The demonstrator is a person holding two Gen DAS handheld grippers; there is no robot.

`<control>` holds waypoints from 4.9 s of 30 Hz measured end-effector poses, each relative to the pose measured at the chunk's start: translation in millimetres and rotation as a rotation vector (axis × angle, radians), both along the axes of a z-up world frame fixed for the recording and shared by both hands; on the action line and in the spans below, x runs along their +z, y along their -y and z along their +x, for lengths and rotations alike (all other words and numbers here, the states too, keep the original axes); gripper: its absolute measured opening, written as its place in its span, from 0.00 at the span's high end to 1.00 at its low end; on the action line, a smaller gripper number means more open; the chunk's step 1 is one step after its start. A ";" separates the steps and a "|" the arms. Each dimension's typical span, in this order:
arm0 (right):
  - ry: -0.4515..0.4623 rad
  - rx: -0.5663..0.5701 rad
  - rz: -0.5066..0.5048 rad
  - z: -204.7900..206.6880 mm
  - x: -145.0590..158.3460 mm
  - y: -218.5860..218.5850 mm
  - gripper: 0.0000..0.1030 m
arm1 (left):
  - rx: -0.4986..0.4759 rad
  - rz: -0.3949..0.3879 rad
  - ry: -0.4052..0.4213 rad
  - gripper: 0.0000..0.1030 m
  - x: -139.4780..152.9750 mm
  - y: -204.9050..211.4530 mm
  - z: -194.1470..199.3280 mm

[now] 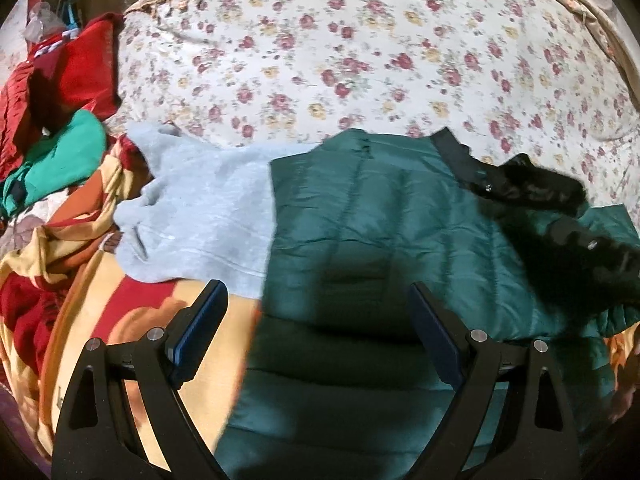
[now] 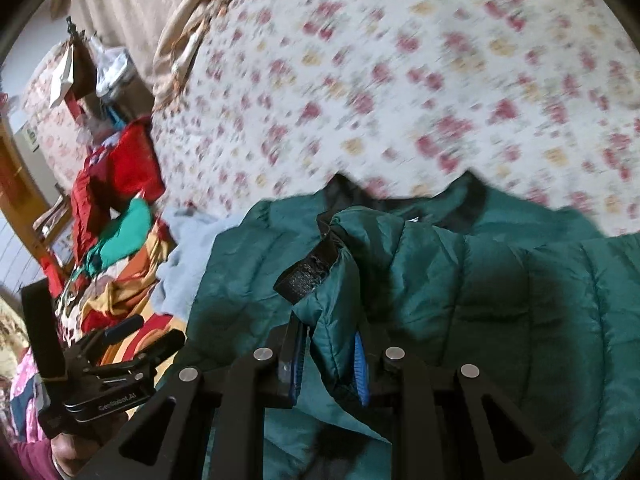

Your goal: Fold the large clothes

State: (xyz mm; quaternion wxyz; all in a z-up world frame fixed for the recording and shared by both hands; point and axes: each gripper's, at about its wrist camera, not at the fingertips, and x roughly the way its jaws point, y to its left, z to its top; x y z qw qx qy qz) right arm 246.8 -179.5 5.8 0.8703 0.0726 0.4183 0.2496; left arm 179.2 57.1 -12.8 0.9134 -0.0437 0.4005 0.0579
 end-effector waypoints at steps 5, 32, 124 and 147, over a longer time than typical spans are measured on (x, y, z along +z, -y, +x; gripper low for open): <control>-0.049 0.052 -0.002 7.0 -20.3 -38.9 0.81 | 0.038 -0.026 -0.002 0.12 -1.9 -26.3 0.0; -0.017 0.048 0.023 -33.3 8.5 -5.2 0.34 | 0.011 -0.268 0.019 0.12 5.4 -22.8 3.8; 0.058 -0.223 -0.303 -15.6 -22.7 85.1 0.05 | -0.039 0.074 -0.048 0.18 -55.4 44.0 87.8; -0.068 -0.338 -0.217 -58.0 -32.2 121.5 0.01 | -0.055 0.106 -0.028 0.10 -13.4 27.3 34.1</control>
